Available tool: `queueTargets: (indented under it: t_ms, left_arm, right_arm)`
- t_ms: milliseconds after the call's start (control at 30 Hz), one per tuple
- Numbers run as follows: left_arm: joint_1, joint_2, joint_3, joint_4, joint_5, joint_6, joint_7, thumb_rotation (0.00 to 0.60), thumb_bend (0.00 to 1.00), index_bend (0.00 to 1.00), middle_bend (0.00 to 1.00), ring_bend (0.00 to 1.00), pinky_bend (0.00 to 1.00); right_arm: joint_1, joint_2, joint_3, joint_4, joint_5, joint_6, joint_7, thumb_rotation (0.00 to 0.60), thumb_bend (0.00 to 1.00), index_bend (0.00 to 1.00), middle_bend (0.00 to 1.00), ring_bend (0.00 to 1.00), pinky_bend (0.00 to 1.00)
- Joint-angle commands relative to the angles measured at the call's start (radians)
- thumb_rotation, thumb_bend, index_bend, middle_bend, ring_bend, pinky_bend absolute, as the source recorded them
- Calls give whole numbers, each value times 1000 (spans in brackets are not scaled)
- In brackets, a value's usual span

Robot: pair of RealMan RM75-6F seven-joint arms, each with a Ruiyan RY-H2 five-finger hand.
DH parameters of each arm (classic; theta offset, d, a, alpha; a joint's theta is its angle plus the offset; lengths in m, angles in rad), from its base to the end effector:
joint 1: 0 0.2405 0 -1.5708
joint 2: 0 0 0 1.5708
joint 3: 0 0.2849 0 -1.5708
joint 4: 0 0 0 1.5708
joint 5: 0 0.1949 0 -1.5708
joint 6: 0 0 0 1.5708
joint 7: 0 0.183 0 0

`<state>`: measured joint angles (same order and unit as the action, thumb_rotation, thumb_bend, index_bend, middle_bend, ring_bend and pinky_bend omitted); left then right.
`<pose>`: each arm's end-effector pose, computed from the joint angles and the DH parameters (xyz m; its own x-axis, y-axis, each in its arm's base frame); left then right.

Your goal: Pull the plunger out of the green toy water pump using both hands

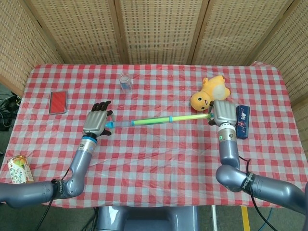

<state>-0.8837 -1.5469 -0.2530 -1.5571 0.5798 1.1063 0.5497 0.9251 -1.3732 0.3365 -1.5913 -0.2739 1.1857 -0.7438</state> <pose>-0.1532 0.4321 0.0069 0.3353 0.2769 0.9005 0.9416 -0.0666 -0.3301 -0.1842 -0.4630 0.0952 0.4154 -0.2152 0.8838 -0.8708 0.1869 0.4548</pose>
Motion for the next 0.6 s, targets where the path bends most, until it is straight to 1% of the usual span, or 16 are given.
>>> queueTargets:
  t_ms: [33,133,233,433,600]
  left_arm:
    - [28,34,16,-16,19,-1,-20,600,384,530,0,0,0]
    - [62,82,31,-33,42,6,-43,600,384,531,0,0,0]
    - [84,110,43,-43,73,2,-65,600,384,535,0,0,0]
    - [114,129,64,-41,110,-6,-90,600,387,541,0,0,0]
    - [127,135,68,-32,124,-13,-100,600,392,541,0,0,0]
  right_arm:
    - [-11,12,-2,11,6,-5,4,600,546,849,1000,1000,683]
    - [-34,35,5,32,28,-19,26,600,544,849,1000,1000,683]
    - [-45,51,2,39,34,-34,28,600,544,850,1000,1000,683]
    - [-60,72,2,41,39,-40,34,600,544,850,1000,1000,683]
    - [-66,82,1,38,35,-36,34,600,544,850,1000,1000,683]
